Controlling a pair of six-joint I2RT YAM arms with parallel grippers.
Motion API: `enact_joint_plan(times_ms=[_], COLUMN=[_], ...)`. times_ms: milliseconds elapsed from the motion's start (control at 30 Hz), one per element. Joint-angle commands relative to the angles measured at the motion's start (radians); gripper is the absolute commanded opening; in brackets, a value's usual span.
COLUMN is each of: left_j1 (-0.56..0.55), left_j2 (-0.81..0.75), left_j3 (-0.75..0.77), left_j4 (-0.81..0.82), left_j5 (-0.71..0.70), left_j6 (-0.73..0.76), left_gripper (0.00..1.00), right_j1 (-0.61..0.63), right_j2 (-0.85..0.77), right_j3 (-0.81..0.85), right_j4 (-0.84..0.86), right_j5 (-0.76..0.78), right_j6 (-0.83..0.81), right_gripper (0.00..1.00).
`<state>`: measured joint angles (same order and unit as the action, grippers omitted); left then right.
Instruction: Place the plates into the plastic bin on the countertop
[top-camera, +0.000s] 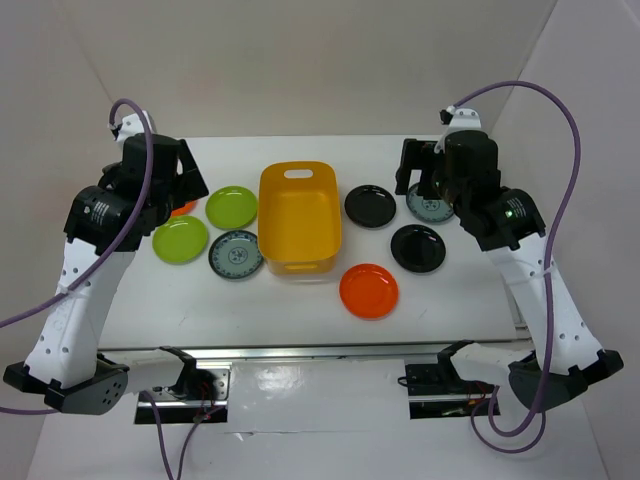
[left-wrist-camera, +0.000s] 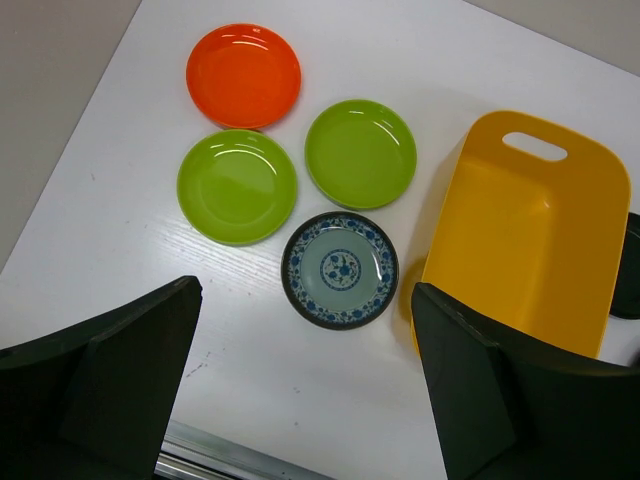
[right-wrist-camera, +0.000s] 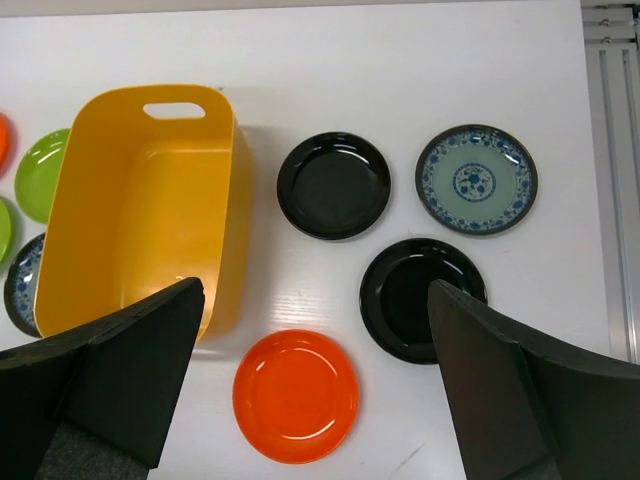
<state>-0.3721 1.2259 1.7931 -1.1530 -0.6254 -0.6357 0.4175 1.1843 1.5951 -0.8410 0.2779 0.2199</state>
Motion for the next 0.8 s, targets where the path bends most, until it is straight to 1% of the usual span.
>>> enact_joint_plan(times_ms=[0, 67, 100, 167, 200, 233, 267, 333, 367, 400, 433, 467, 533, 600, 633, 700, 767], left_j1=[-0.005, -0.005, -0.005, -0.005, -0.005, -0.005, -0.005, -0.005, -0.005, -0.005, -0.005, -0.005, -0.005, -0.005, -0.005, -0.005, -0.005], left_j2=[-0.02, -0.02, -0.02, -0.02, -0.02, -0.02, -0.02, -0.02, -0.02, -0.008, 0.003, 0.003, 0.003, 0.003, 0.003, 0.003, 0.003], left_j3=[-0.009, -0.009, -0.018, -0.018, -0.027, -0.028, -0.028, -0.028, -0.028, -0.028, -0.018, -0.018, -0.018, -0.032, -0.043, -0.043, -0.052], left_j4=[0.01, 0.01, 0.01, 0.021, 0.03, 0.042, 0.042, 0.055, 0.055, 0.055, 0.055, 0.064, 0.082, 0.123, 0.133, 0.145, 0.165], left_j5=[0.004, 0.013, 0.022, 0.039, 0.065, 0.078, 0.09, 0.124, 0.124, 0.141, 0.162, 0.179, 0.234, 0.268, 0.292, 0.326, 0.378], left_j6=[-0.007, -0.007, -0.007, -0.007, -0.007, 0.002, 0.002, 0.002, 0.011, 0.011, 0.011, 0.011, 0.011, 0.025, 0.034, 0.062, 0.091], left_gripper=[1.0, 1.0, 1.0, 1.0, 1.0, 1.0, 1.0, 1.0, 1.0, 1.0, 1.0, 1.0, 1.0, 1.0, 1.0, 1.0, 1.0], right_j1=[-0.019, -0.019, -0.029, -0.06, -0.086, -0.177, -0.234, -0.349, -0.362, -0.377, -0.423, -0.442, -0.468, -0.503, -0.538, -0.569, -0.609], right_j2=[-0.026, -0.026, -0.026, -0.026, -0.014, 0.01, 0.021, 0.021, 0.021, 0.021, 0.05, 0.07, 0.13, 0.162, 0.175, 0.184, 0.211], right_j3=[-0.011, -0.036, -0.058, -0.164, -0.208, -0.245, -0.312, -0.392, -0.443, -0.467, -0.486, -0.512, -0.54, -0.589, -0.613, -0.677, -0.699], right_j4=[0.003, 0.013, 0.022, 0.065, 0.091, 0.135, 0.17, 0.262, 0.331, 0.367, 0.391, 0.416, 0.437, 0.474, 0.493, 0.546, 0.557], right_j5=[0.0, 0.0, 0.026, 0.078, 0.048, -0.001, -0.07, -0.21, -0.21, -0.21, -0.226, -0.236, -0.236, -0.284, -0.333, -0.358, -0.391], right_j6=[0.01, 0.01, 0.01, 0.044, 0.059, 0.073, 0.082, 0.099, 0.099, 0.099, 0.099, 0.099, 0.089, 0.102, 0.111, 0.137, 0.147], right_gripper=[1.0, 1.0, 1.0, 1.0, 1.0, 1.0, 1.0, 1.0, 1.0, 1.0, 1.0, 1.0, 0.99, 0.97, 0.97, 0.94, 0.94])
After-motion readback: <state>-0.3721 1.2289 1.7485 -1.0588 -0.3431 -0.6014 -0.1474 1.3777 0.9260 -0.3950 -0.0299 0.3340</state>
